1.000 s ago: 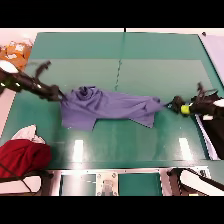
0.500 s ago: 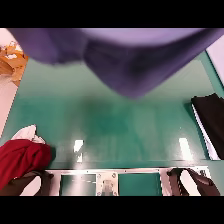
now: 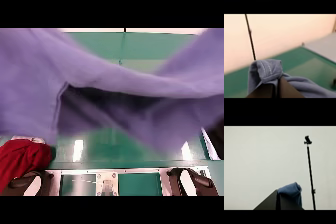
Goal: Fold the shirts.
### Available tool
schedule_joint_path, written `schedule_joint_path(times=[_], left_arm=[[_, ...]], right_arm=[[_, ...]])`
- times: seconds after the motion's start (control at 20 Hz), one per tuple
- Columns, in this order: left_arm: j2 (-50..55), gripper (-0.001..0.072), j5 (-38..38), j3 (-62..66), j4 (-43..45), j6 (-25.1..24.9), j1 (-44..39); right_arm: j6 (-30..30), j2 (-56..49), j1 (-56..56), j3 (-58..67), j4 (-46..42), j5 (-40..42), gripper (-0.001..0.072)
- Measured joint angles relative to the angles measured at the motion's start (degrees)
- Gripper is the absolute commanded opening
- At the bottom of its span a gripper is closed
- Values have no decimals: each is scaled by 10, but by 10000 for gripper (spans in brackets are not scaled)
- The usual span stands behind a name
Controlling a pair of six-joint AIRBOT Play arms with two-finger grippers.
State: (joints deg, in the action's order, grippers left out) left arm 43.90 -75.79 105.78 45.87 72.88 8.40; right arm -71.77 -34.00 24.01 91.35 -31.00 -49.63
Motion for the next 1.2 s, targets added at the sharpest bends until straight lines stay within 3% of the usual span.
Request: schedule_joint_path(times=[0.15, 0.3, 0.55, 0.6, 0.65, 0.8, 1.05, 1.2], left_arm=[[-1, 30, -21, -189, -14, 9, 0], [-2, 30, -1, -407, -34, -14, 0], [18, 52, 89, -704, -90, -89, 0], [32, 447, 103, -735, -98, -100, 0], [49, 714, 113, -757, -103, -109, -1], [93, 687, 116, -769, -74, -106, 0], [118, 686, -2, -702, 96, -35, 0], [119, 686, -60, -700, 149, 8, 0]], right_arm=[[-10, 0, 0, -98, 0, -58, 13], [-11, 1, -3, -260, 0, -98, 13], [8, -31, -46, -547, 2, -55, 13], [14, -46, -55, -584, 2, -40, 13], [21, -62, -60, -609, 4, -28, 13], [37, -104, -70, -646, 4, -8, 13], [55, -127, -74, -647, 4, 5, 14], [61, -131, -75, -643, 4, 8, 13]])
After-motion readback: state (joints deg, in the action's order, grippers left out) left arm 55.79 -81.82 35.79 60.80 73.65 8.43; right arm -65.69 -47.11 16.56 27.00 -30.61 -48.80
